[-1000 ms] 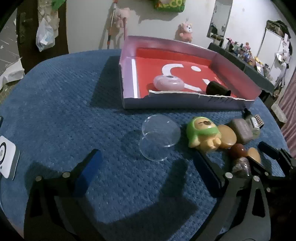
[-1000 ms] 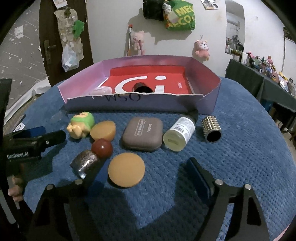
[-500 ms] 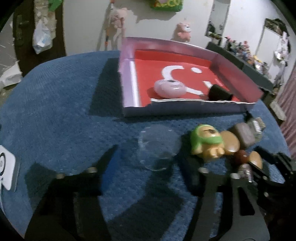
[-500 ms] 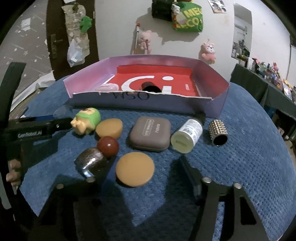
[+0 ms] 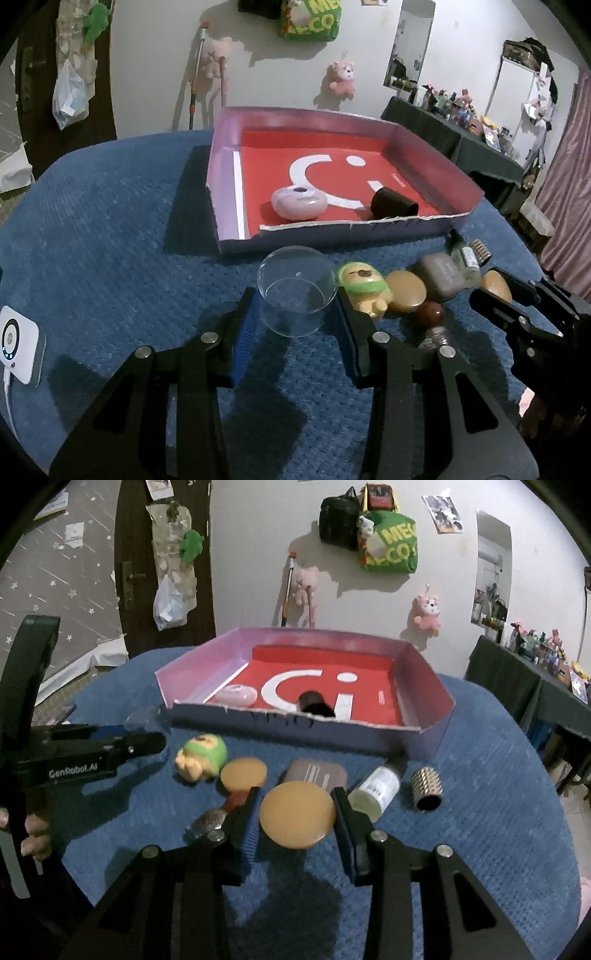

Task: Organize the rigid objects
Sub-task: 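Grasp the clear plastic cup with the left tool while the right tool grasps the tan sponge, then carry the cup and sponge into the red box and lower them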

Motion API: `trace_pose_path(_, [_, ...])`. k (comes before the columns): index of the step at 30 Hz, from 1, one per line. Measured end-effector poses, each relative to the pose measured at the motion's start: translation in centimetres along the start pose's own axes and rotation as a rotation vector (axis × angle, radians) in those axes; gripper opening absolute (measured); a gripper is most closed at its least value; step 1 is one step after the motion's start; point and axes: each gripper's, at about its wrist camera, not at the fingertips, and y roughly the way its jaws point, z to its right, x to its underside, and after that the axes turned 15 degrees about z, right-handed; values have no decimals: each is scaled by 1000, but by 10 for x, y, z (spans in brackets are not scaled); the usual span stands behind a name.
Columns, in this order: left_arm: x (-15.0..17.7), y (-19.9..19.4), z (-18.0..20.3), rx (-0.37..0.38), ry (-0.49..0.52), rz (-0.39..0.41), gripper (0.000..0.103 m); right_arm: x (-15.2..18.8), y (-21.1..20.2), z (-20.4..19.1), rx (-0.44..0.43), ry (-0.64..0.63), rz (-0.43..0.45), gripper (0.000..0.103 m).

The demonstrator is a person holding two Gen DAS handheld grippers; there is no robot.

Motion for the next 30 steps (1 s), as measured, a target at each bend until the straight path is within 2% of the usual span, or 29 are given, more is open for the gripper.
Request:
trace_pose_path(22, [-8, -8, 16, 34, 28, 19, 38, -3, -1, 4, -7, -6, 1, 40])
trace_pose_path(30, [-32, 1, 27, 76, 51, 23, 38, -28, 2, 17, -7, -2, 23, 40])
